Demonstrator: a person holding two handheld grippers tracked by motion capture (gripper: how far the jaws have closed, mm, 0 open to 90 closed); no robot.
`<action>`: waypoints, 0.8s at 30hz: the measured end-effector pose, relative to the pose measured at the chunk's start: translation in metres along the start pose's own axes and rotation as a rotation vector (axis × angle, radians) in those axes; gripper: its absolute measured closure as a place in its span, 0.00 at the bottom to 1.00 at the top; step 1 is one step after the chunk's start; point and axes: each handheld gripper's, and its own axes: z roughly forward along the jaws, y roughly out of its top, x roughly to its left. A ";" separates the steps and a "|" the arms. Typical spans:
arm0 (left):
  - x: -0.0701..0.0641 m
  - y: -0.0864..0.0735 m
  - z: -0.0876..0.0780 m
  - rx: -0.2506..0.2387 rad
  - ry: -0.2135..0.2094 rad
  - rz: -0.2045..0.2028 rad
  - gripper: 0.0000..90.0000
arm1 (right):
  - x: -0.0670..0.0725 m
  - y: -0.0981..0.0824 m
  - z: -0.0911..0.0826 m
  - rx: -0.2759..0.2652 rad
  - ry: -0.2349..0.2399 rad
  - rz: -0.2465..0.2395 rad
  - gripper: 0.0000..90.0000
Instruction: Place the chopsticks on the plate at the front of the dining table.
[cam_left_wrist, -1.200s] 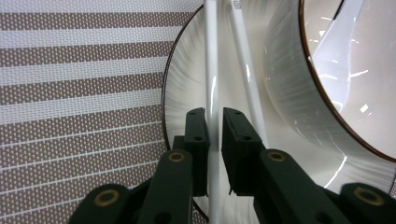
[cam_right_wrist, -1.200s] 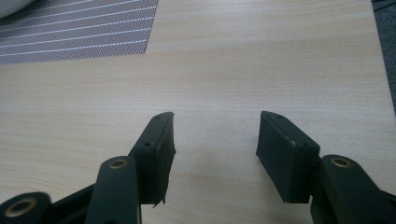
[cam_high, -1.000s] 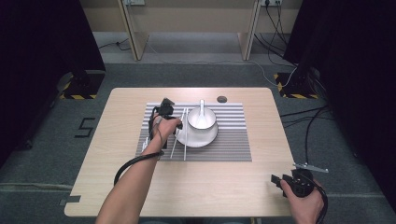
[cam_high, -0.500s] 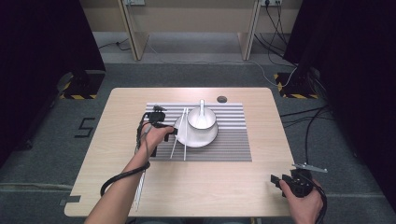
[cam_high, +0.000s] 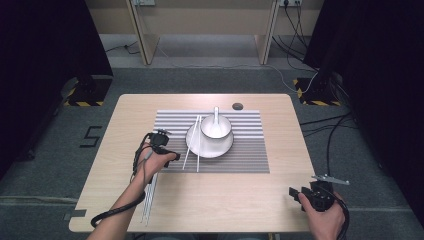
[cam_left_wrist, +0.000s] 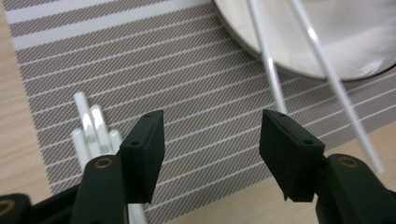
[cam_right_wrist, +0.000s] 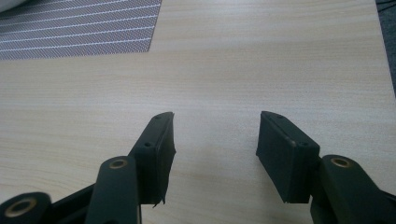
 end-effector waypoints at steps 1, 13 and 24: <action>-0.001 -0.002 0.002 0.005 -0.001 0.001 0.44 | 0.000 0.000 0.000 0.000 0.000 -0.001 0.52; -0.009 -0.011 0.015 0.057 0.007 0.026 0.44 | 0.000 0.000 -0.001 -0.002 0.000 0.002 0.52; -0.027 -0.009 0.018 0.065 -0.023 0.059 0.44 | 0.000 0.000 -0.001 -0.003 0.001 0.001 0.52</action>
